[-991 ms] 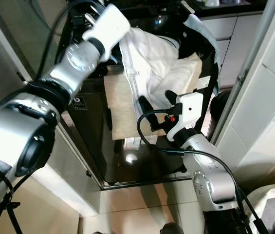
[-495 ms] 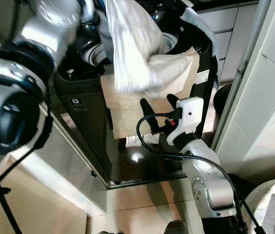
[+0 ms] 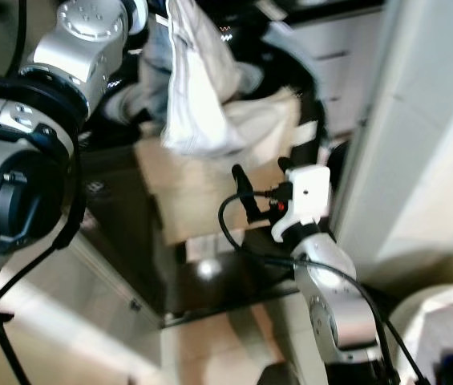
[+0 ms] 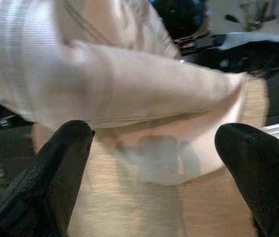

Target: Clothes washing

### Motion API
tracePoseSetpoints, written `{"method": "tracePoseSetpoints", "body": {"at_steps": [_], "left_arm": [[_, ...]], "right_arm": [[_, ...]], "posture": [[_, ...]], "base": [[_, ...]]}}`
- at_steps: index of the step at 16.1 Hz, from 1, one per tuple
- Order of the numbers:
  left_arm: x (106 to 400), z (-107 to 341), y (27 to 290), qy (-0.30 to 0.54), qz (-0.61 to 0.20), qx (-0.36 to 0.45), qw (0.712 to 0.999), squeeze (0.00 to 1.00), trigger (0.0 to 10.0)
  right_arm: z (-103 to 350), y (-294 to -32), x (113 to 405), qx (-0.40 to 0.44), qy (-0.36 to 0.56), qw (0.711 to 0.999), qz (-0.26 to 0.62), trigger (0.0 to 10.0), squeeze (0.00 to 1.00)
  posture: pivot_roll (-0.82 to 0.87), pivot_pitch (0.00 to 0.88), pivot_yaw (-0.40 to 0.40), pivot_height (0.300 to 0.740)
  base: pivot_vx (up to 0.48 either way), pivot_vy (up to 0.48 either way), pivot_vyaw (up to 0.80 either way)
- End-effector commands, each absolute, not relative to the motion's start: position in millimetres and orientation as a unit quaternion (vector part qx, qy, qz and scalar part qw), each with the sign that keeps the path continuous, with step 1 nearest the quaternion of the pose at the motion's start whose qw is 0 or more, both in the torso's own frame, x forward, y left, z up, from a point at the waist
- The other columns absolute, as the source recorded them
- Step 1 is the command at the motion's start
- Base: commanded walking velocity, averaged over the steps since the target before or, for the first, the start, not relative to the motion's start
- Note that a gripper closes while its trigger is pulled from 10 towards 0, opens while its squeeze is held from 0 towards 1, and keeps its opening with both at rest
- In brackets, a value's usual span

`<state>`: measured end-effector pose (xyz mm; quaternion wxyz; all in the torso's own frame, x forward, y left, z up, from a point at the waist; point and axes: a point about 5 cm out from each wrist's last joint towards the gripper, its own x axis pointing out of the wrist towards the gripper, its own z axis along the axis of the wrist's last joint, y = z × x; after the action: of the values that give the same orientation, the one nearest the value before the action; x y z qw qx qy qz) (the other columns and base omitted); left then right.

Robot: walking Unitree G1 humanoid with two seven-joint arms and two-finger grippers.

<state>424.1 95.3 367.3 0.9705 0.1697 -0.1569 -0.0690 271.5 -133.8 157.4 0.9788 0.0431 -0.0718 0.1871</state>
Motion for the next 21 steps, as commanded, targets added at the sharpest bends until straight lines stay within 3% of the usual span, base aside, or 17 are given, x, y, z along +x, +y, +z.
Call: {"method": "tracePoseSetpoints", "body": {"at_steps": [1,8,10,15,17,21], "left_arm": [[424,369,104,-0.162,-0.057,0.167,0.971,0.0,0.0],[421,389,113,-0.195,-0.036,0.118,0.973,0.0,0.0],[418,398,106,-0.213,-0.048,0.131,0.967,0.0,0.0],[417,401,92,-0.203,-0.07,0.201,0.956,0.0,0.0],[424,372,98,-0.145,-0.063,0.258,0.953,0.0,0.0],[430,332,101,-0.071,-0.074,0.291,0.951,0.0,0.0]], "right_arm": [[158,-130,272,0.043,-0.074,0.977,0.194,10.0,0.0],[150,-127,271,0.042,-0.058,0.976,0.205,10.0,0.0],[148,-126,271,0.042,-0.053,0.975,0.212,10.0,0.0],[147,-121,253,0.056,-0.026,0.959,0.277,10.0,0.0],[158,-128,228,0.072,-0.015,0.94,0.333,10.0,0.0],[193,-139,199,0.084,-0.042,0.916,0.389,10.0,0.0]], "posture": [[-0.33,0.0,0.201,0.74],[-0.31,0.0,0.179,0.74],[-0.3,0.0,0.174,0.74],[-0.3,0.0,0.181,0.74],[-0.35,0.0,0.215,0.74],[-0.4,0.0,0.248,0.74]], "base": [[0.48,0.0,0.0],[0.457,0.0,0.0],[0.446,0.0,0.0],[0.0,0.0,0.0],[0.0,0.0,0.0],[0.0,0.0,0.0]]}}
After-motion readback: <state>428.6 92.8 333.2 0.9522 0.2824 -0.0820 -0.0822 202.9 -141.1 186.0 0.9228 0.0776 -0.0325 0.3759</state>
